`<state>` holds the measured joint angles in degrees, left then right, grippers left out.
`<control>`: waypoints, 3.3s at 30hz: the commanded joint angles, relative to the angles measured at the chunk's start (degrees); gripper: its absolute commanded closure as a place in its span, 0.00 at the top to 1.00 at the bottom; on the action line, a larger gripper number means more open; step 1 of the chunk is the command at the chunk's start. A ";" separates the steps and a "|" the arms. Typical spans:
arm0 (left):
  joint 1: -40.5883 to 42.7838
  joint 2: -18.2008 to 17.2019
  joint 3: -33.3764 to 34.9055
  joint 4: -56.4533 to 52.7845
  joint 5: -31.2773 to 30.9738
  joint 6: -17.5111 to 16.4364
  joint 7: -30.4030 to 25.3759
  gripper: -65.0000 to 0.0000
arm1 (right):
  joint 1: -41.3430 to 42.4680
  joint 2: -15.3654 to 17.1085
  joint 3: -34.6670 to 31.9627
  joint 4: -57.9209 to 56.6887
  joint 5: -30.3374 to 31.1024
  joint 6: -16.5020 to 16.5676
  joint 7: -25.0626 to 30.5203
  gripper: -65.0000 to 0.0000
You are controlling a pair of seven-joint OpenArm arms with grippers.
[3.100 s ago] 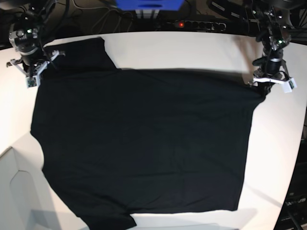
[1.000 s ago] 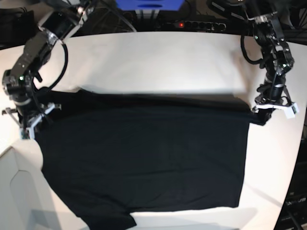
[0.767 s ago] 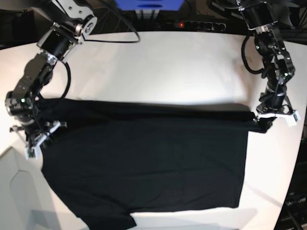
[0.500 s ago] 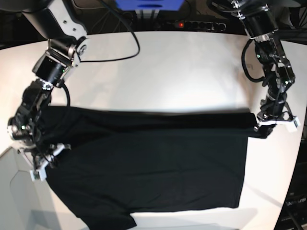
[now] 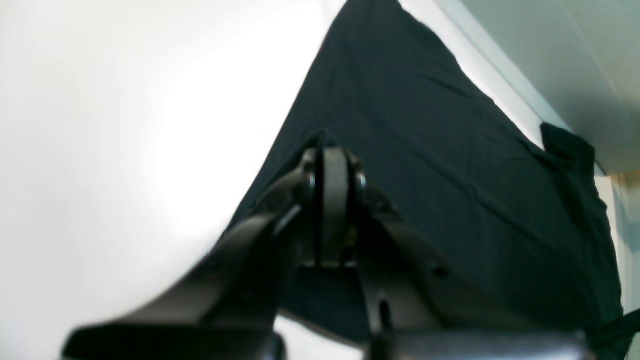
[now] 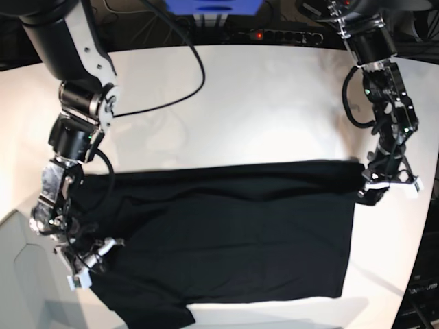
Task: Fold the T-shirt properly
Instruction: 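Lift both shoulder corners and fold them toward the hem, then drag the folded edge back toward the collar side and release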
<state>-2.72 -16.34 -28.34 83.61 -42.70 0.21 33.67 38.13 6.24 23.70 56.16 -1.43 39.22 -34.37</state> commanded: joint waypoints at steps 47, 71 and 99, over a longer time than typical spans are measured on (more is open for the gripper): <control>-12.88 -3.75 2.01 -13.42 -0.34 -0.34 -1.19 0.13 | 7.19 4.35 -0.19 -9.70 1.04 0.78 8.04 0.00; -2.16 -3.13 0.07 -12.10 -0.42 -0.52 -1.63 0.60 | -3.36 4.27 0.34 3.05 1.30 0.78 7.78 0.53; -2.60 0.47 7.63 -20.98 -0.42 -0.52 -1.63 0.02 | -17.07 13.85 8.96 -3.46 1.30 0.78 9.18 0.53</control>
<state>-5.56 -15.81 -20.99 62.83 -44.21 -1.65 28.80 19.99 18.46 32.42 51.70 -0.78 39.31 -26.28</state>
